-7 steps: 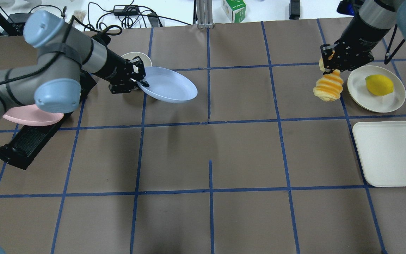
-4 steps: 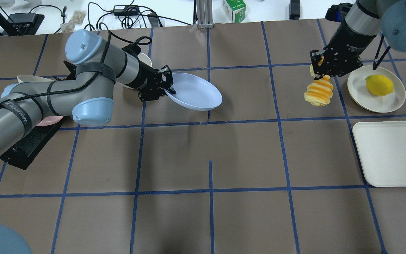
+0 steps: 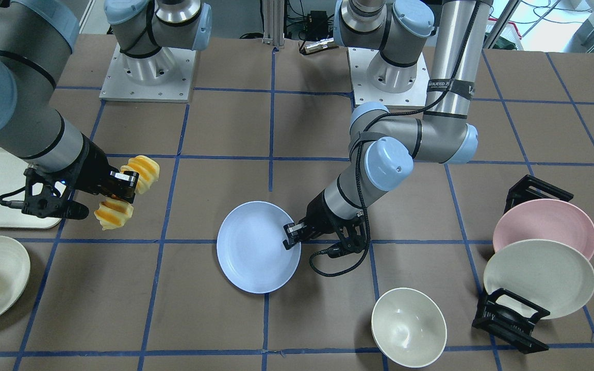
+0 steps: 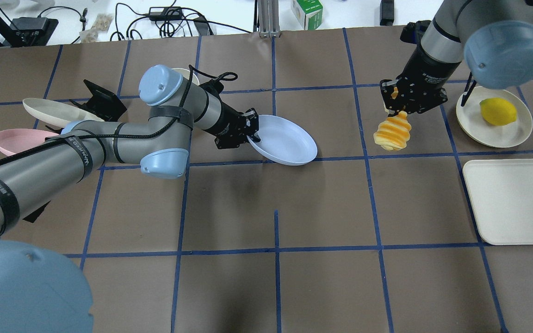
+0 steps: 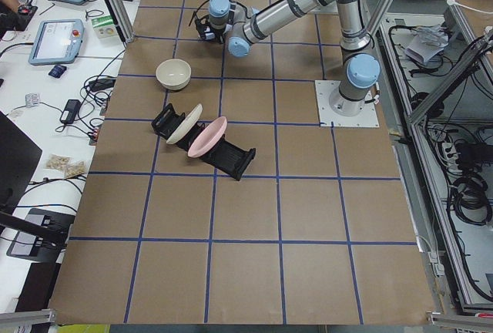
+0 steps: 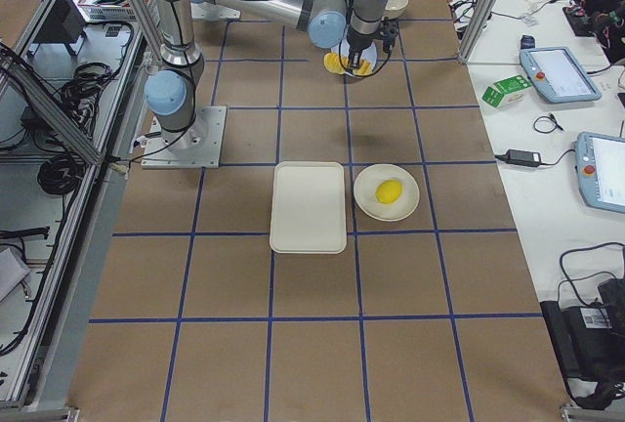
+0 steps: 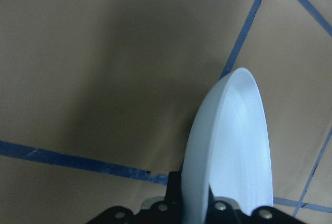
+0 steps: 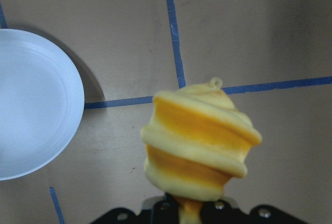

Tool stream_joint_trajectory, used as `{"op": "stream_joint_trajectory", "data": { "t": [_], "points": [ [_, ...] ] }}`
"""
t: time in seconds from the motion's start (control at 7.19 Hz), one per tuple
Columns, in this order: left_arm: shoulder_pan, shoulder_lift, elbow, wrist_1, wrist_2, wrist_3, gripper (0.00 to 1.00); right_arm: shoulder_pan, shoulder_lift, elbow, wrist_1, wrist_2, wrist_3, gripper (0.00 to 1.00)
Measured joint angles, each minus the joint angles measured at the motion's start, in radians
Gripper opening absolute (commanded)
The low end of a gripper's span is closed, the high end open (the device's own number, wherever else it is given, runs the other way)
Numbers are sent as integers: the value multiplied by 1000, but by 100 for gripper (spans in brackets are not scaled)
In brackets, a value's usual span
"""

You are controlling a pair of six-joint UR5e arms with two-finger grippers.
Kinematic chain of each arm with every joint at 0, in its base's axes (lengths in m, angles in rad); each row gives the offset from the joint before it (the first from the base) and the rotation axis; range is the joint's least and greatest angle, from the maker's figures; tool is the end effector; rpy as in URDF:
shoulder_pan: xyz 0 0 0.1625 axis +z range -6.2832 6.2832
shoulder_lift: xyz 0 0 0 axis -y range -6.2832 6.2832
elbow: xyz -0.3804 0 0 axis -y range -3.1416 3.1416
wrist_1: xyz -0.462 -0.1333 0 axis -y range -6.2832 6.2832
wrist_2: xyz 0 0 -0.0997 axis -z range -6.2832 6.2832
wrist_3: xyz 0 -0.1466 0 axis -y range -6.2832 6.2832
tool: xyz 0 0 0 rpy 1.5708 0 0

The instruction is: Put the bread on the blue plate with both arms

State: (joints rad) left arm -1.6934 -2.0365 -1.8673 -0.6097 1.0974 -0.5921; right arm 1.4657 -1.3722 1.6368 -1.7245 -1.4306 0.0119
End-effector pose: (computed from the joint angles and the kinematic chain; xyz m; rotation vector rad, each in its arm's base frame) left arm -0.2755 -0.5993 0.0752 0.5503 -2.5731 0.0239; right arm 0.0896 -0.6168 0.2593 0.1866 2.9867 0.1561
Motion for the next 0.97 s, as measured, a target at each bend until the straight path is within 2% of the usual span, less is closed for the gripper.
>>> {"op": "stream_joint_trajectory", "data": {
  "t": [0.14,0.56,0.97],
  "points": [
    [-4,-14,-1,12,0,-11,96,5,-1,6,-7,2,11,0],
    [14,5,3,17,25,-73,100,32,-3,30,-14,5,57,0],
    [107,33,13,-11,87,-59,99,131,14,28,-104,4,129,0]
  ]
}}
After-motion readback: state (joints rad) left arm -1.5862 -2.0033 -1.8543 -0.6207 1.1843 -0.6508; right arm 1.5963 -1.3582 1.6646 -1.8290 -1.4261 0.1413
